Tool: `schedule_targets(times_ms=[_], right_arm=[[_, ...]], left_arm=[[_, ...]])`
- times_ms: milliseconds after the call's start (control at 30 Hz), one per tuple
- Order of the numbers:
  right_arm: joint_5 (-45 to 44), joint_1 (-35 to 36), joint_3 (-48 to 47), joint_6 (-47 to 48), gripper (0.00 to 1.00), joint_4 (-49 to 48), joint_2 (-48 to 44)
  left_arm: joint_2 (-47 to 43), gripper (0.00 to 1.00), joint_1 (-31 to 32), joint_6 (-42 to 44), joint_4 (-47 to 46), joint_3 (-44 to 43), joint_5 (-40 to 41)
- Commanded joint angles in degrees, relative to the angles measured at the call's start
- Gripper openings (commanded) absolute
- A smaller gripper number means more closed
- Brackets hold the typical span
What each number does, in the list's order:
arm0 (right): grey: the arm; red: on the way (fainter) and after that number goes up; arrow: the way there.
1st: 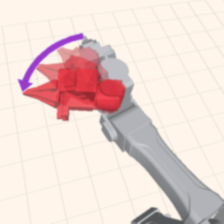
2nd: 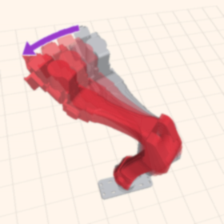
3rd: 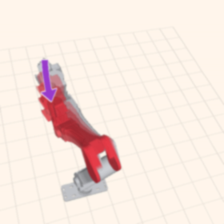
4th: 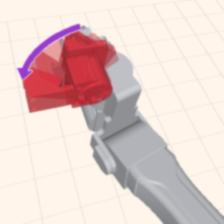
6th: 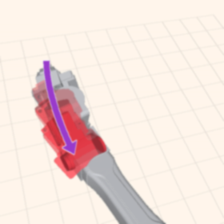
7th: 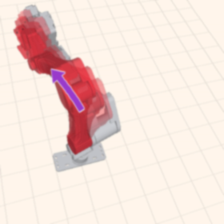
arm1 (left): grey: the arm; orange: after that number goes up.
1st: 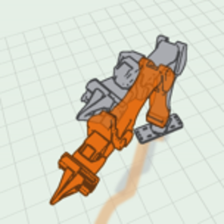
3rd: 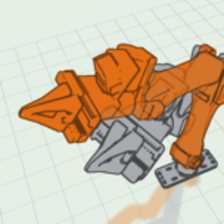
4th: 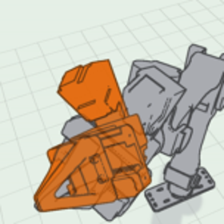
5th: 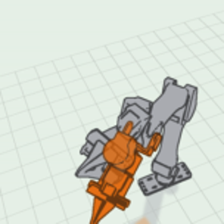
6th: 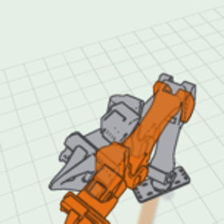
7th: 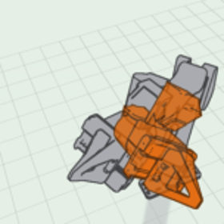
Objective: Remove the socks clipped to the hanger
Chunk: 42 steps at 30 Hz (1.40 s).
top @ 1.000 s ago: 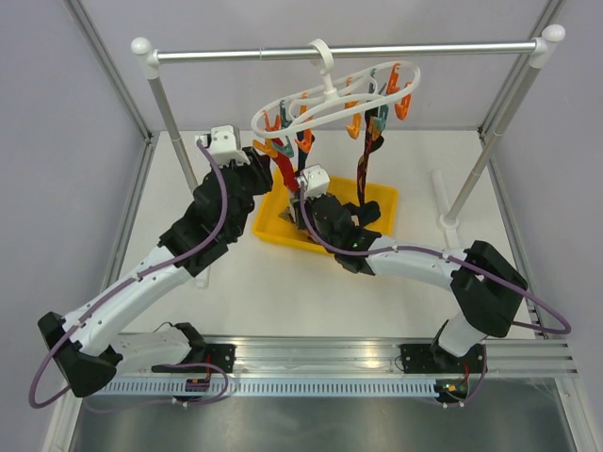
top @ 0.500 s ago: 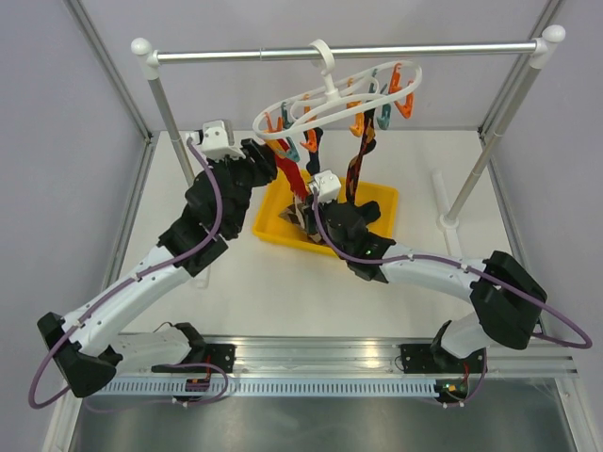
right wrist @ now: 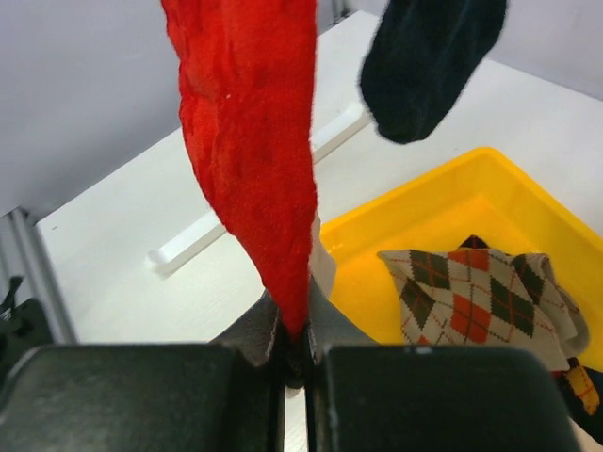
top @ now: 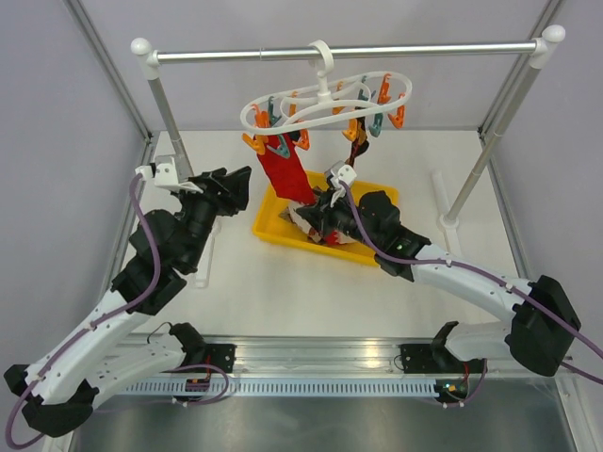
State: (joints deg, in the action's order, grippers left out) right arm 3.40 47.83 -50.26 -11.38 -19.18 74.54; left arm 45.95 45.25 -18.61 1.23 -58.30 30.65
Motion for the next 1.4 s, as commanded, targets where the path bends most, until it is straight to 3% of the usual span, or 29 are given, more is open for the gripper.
schedule_targets(times_ms=[0, 167, 300, 700, 1067, 1367], right_arm=[[12.7, -0.9, -1.4, -1.5, 0.05, 2.5, -2.5], [22.2, -0.9, -4.3, -2.5, 0.05, 5.2, -3.3], [24.7, -0.9, -5.5, -3.4, 0.06, 6.1, -5.5], [22.8, -0.9, -1.4, -2.4, 0.07, 11.4, -14.2], [23.6, -0.9, -0.3, -2.9, 0.07, 11.8, -15.8], [24.5, -1.0, 1.2, -3.3, 0.07, 11.7, -15.8]], left_arm=[[-2.4, 0.65, -0.5, -2.6, 2.8, 1.3, -4.9], [-4.1, 0.66, -0.5, -3.9, 3.7, 2.8, -5.5], [-3.2, 0.66, -0.5, -4.3, 5.2, 1.8, -3.1], [6.9, 0.64, -3.3, -5.6, 7.3, -12.4, 2.3], [15.8, 0.62, -13.8, -15.6, 8.2, -18.7, -6.9], [19.7, 0.62, -15.9, -16.2, 5.3, -22.6, -12.9]])
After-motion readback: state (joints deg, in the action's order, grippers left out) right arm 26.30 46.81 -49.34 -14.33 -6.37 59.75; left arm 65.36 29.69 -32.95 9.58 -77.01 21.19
